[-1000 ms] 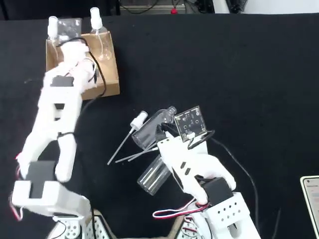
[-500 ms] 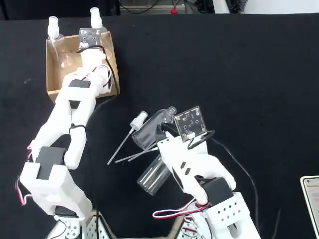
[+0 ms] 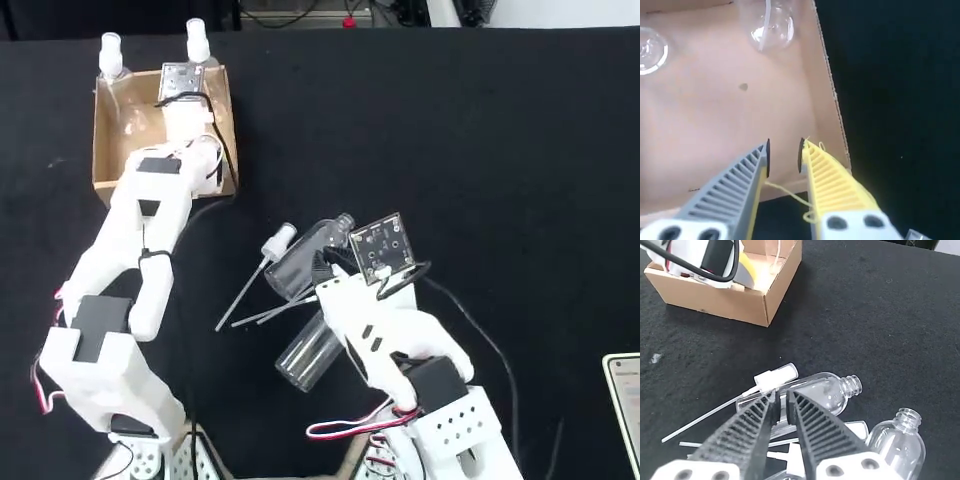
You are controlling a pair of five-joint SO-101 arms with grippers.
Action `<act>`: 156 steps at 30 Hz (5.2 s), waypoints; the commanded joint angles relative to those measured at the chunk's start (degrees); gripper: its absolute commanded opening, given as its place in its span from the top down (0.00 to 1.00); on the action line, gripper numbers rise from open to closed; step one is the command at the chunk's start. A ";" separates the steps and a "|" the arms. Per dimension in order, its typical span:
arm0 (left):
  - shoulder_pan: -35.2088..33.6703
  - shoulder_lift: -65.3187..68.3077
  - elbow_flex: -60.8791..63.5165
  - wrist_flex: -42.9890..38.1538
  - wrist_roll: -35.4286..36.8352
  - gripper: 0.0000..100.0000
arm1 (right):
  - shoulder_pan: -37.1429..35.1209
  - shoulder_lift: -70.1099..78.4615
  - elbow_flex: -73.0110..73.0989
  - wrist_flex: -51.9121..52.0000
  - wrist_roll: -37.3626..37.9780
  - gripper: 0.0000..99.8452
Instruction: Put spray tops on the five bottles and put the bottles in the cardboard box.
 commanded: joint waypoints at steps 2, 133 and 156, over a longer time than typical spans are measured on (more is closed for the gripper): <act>0.75 -1.14 -2.77 2.29 -4.40 0.88 | 0.97 -0.75 -0.48 -1.41 0.44 0.97; -6.73 -35.43 31.60 38.42 -22.51 0.83 | 14.42 -0.84 -3.56 0.26 -12.04 0.89; -5.85 -31.56 21.85 37.10 -22.86 0.69 | 14.42 -0.84 -3.56 0.09 -9.85 0.89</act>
